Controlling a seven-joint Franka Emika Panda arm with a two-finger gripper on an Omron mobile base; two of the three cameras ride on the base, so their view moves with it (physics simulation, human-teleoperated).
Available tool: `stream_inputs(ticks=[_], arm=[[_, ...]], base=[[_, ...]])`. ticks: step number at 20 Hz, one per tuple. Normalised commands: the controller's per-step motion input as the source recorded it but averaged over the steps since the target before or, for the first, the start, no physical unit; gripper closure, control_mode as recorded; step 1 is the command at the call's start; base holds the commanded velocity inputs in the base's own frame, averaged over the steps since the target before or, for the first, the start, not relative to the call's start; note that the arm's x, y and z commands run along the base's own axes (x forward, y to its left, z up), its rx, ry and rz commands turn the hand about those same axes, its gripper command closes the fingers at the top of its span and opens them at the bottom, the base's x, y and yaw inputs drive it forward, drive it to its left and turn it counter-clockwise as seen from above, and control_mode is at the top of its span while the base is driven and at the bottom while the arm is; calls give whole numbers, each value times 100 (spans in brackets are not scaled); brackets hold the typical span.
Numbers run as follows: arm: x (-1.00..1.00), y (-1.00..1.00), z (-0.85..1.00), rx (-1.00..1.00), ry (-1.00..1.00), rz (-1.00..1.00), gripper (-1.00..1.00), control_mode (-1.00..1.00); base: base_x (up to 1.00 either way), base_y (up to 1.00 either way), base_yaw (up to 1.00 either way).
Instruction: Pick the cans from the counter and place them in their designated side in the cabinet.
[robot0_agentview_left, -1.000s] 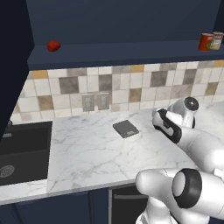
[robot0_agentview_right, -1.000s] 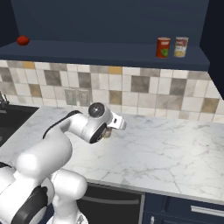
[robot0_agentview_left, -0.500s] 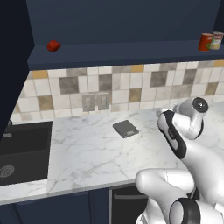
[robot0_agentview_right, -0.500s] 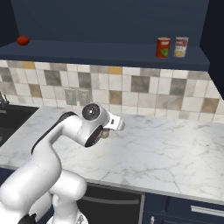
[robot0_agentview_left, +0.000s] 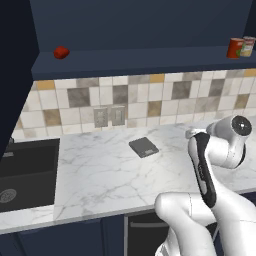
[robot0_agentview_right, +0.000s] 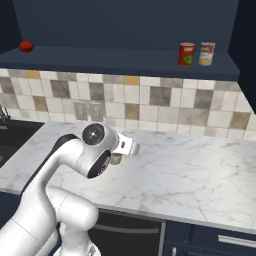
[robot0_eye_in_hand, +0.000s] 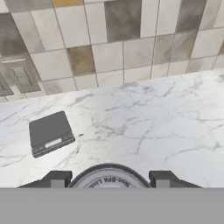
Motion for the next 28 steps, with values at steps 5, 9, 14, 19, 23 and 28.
stream_inputs(ticks=[5,9,14,19,23,28], arm=[[-51,-11,26,-5,0,0,100,-100],[-38,-13,44,-6,-1,0,100,-100],[-28,-18,51,-5,0,0,100,-100],[-31,-20,52,-3,1,0,100,-100],[-34,-20,50,-1,2,0,100,-100],[-38,-21,54,-1,1,0,100,-100]], base=[[0,0,0],[0,0,0],[0,0,0],[0,0,0],[0,0,0],[0,0,0]])
